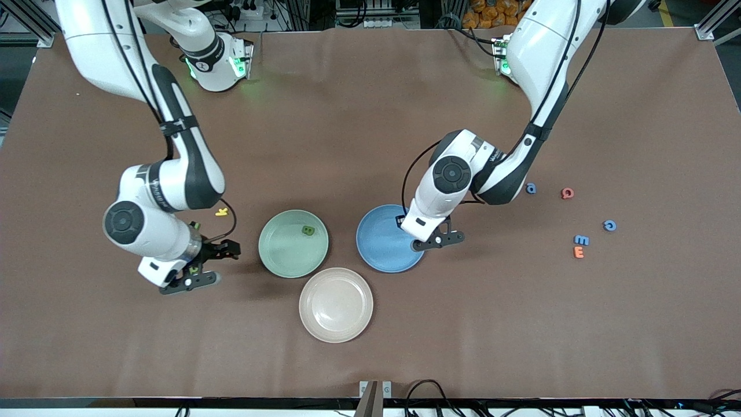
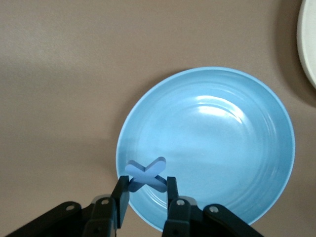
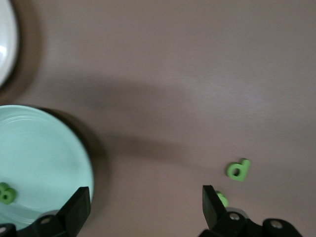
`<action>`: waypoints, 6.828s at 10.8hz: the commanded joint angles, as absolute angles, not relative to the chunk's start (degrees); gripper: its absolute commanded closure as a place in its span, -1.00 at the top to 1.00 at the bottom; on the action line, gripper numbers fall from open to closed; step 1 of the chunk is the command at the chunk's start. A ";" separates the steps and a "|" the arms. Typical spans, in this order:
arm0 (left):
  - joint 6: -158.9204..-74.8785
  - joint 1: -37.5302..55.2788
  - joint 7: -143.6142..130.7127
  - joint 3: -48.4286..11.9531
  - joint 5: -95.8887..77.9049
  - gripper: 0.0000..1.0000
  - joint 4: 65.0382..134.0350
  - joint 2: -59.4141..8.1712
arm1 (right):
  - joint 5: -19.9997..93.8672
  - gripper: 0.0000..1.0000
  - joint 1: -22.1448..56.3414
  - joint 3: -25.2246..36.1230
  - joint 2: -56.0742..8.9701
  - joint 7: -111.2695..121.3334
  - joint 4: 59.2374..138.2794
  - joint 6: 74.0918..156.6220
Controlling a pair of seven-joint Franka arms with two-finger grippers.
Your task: Sort letters by color into matching plates
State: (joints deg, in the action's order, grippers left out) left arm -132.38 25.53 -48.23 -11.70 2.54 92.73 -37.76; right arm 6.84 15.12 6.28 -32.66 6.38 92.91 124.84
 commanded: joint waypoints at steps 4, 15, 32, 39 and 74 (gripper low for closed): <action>-131.92 28.65 -50.71 -10.73 1.84 1.00 88.24 -40.87 | 7.29 1.00 7.22 5.19 -34.45 10.63 94.48 129.19; -122.52 16.98 -34.29 -9.23 8.58 1.00 94.46 -33.85 | 7.12 1.00 1.33 1.59 -39.46 11.33 100.17 143.49; -133.42 -12.66 10.28 -9.50 8.96 1.00 118.65 -21.36 | 5.54 -0.22 0.97 0.88 -38.85 15.11 103.62 144.58; -139.02 -13.88 10.20 -1.32 12.13 1.00 120.05 -23.55 | 5.54 -0.43 0.88 0.88 -38.58 15.90 103.27 144.49; -138.79 -7.40 -8.06 -5.45 9.76 -1.00 112.68 -25.41 | 7.21 1.00 24.44 1.05 -32.96 -26.21 101.87 134.91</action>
